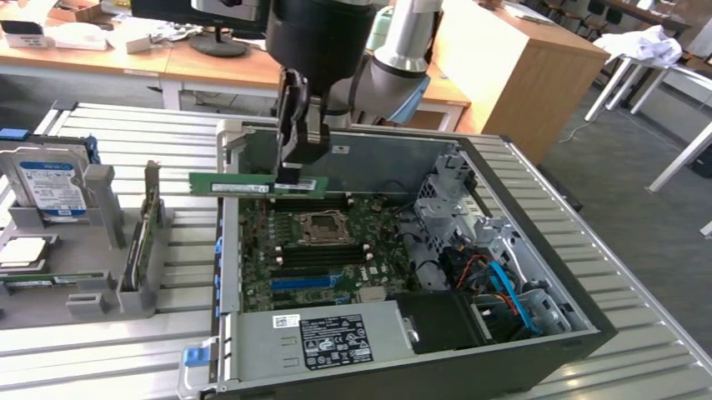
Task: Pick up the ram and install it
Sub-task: 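Pick up the ram and move it above insertion slot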
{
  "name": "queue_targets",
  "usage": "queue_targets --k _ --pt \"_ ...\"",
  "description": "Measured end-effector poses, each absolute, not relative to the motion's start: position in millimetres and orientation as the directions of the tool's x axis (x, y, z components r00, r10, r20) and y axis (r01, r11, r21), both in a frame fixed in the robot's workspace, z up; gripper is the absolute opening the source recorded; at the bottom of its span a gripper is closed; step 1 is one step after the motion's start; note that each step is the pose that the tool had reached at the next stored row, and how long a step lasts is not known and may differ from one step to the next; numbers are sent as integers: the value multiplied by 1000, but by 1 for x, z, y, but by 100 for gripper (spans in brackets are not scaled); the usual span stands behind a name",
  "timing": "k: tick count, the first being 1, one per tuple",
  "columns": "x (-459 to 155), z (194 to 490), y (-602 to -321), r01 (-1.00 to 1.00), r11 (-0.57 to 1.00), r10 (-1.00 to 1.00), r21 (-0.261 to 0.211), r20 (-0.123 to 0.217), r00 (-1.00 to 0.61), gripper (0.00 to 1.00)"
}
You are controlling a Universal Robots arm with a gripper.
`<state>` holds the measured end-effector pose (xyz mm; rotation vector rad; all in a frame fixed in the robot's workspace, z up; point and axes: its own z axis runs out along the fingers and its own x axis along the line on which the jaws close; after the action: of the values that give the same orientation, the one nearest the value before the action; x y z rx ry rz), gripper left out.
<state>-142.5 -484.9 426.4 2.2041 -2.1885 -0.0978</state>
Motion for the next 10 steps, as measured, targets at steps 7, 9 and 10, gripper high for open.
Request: queue_targets --k 7,9,10 --pt "-134 426 -485 -998 -8 -1000 65 -20 7 12" --pt "-129 426 -485 -998 -8 -1000 65 -21 7 12" --pt "-126 426 -485 -998 -8 -1000 65 -21 7 12"
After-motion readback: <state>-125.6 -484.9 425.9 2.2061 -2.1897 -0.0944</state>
